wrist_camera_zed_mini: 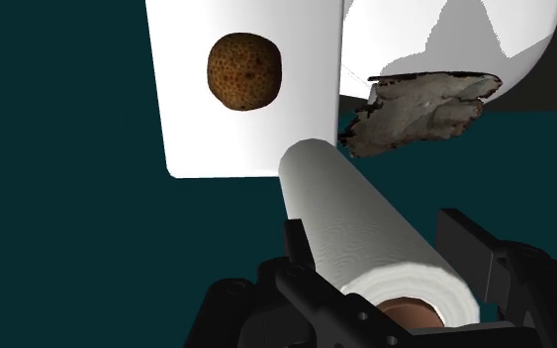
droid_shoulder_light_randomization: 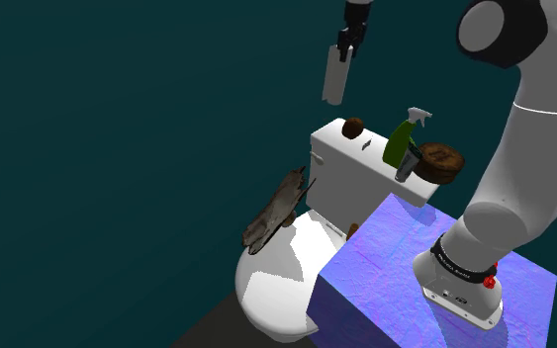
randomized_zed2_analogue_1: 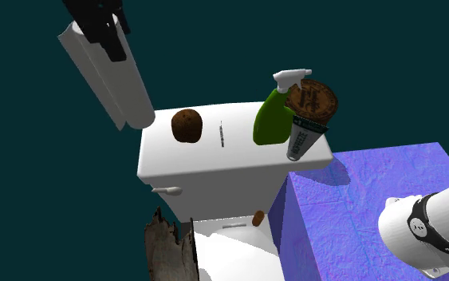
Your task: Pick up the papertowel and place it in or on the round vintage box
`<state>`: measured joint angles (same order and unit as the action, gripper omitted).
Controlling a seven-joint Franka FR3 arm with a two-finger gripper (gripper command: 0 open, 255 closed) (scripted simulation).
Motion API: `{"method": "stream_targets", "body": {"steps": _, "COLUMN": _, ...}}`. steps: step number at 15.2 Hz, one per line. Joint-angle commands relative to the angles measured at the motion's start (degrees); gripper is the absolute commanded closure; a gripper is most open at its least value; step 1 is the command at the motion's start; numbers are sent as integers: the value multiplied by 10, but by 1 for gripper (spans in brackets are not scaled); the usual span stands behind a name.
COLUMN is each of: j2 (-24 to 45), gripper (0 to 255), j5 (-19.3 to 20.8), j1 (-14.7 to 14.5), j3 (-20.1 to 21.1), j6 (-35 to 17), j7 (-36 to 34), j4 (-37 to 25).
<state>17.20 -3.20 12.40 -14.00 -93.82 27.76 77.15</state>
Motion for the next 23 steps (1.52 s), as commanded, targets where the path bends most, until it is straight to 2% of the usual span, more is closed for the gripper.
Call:
{"method": "stream_targets", "body": {"steps": 1, "j2": -43, "gripper": 255, "j5": 9, "j1": 1, "j3": -5, "j6": -11, "j7": 9, "j4": 54}}
{"method": "stream_targets", "body": {"steps": 6, "j2": -142, "gripper": 255, "j5": 33, "j1": 11, "j3": -19, "j6": -27, "j7": 35, "j4": 165}}
{"method": "stream_targets", "body": {"steps": 11, "j2": -230, "gripper": 255, "j5": 59, "j1": 27, "j3": -35, "j6": -26, "j7": 62, "j4": 248}}
{"method": "stream_targets", "body": {"steps": 17, "j2": -324, "gripper": 255, "j5": 92, "j1": 52, "j3": -56, "j6": -11, "j7": 101, "j4": 321}}
{"method": "stream_targets", "body": {"steps": 23, "j2": -405, "gripper": 255, "j5": 127, "j1": 81, "j3": -82, "j6": 16, "j7": 148, "j4": 366}}
